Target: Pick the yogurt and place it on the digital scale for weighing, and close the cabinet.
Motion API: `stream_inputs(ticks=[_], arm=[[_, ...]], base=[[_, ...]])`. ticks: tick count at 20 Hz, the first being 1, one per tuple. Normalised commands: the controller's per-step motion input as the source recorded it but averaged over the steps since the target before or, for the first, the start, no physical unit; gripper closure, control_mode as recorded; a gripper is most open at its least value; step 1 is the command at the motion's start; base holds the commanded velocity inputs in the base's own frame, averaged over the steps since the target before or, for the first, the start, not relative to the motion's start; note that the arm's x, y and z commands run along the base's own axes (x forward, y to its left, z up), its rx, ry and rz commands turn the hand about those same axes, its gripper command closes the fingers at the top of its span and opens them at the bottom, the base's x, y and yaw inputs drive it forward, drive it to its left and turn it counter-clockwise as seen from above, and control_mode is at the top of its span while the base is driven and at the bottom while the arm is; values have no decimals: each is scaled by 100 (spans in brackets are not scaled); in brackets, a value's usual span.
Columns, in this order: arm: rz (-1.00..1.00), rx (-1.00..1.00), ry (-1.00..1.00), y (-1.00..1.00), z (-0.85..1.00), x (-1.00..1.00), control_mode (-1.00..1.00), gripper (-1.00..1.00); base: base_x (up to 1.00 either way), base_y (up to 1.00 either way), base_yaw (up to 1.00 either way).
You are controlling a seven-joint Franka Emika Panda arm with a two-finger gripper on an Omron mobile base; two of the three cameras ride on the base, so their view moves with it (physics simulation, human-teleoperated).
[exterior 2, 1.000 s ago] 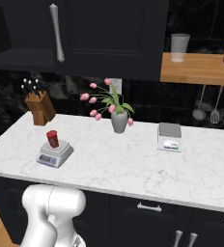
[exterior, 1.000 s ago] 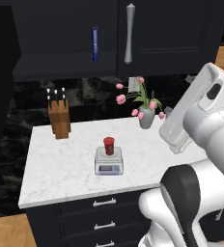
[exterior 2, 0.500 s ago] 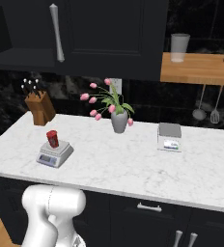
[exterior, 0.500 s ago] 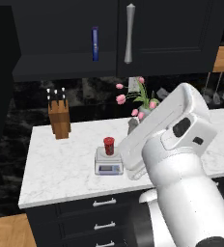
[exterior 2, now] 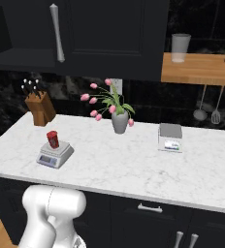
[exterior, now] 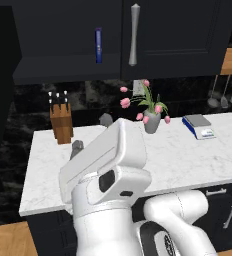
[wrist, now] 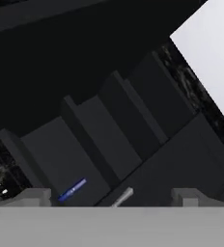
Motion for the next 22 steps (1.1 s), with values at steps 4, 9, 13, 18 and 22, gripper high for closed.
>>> stream_inputs(ticks=[4,9,13,18,22], arm=[[0,-10,-9,100,1,-67,-100,-100],[0,-9,-6,100,0,-53,-100,-100],[-4,-1,0,100,0,14,-100,-100],[-18,-1,-1,86,-46,84,-100,-100],[-21,0,-21,93,-75,46,-100,-100]], base=[[0,0,0],[0,0,0],[0,0,0],[0,0,0],[0,0,0]])
